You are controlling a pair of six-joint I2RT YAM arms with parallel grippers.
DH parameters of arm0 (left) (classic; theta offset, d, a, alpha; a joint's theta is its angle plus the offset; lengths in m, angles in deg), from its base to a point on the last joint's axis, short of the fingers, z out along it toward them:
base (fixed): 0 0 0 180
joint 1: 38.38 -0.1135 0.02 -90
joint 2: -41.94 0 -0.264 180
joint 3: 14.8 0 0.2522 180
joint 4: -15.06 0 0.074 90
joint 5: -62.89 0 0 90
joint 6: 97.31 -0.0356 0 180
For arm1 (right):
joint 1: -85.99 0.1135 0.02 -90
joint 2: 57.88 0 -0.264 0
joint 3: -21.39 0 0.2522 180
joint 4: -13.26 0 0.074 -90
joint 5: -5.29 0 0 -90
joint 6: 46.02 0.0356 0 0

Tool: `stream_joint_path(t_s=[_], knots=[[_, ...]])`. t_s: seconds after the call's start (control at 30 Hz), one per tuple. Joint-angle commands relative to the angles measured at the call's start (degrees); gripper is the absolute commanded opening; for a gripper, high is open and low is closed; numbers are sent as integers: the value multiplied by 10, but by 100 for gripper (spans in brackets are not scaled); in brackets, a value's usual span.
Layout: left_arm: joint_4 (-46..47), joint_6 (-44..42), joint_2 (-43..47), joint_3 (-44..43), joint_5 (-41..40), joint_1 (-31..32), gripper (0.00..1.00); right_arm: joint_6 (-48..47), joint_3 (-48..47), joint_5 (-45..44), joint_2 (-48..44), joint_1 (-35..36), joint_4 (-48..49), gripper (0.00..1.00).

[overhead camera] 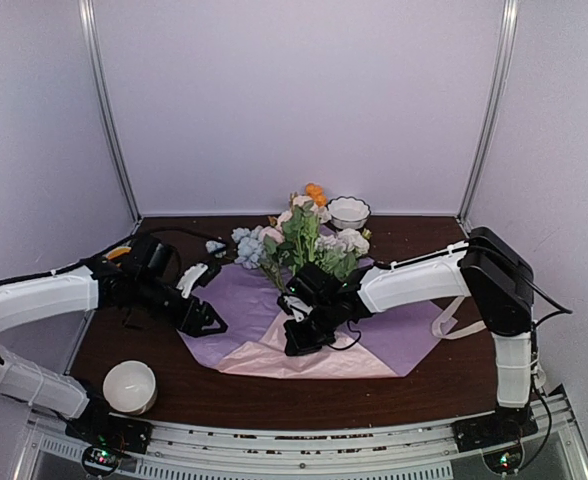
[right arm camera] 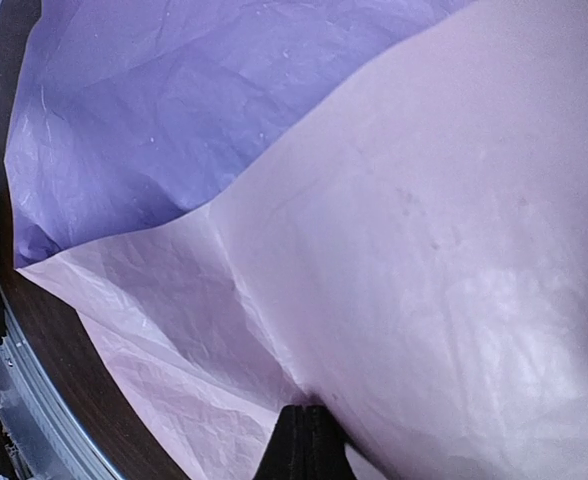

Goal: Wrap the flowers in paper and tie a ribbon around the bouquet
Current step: Pick up the left corner of the flattened wrapping paper at the center of the board.

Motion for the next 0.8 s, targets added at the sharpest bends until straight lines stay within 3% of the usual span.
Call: stream_joint_path(t_s=[0.0, 0.2, 0.37, 0.63, 0.77], knots=[[82, 130, -16, 51, 35, -105, 57, 5, 2, 7, 11, -2, 10, 0], [153, 216, -28, 70, -41, -204, 58, -3, -3, 6, 6, -2, 6, 0], [148, 216, -32, 48, -181, -247, 62, -3, -3, 16, 14, 4, 11, 0], [195, 240, -132, 44, -200, -297, 66, -10, -16, 15, 17, 4, 1, 0], [224, 233, -197, 24, -144, -297, 66, -14, -21, 13, 23, 5, -6, 0]])
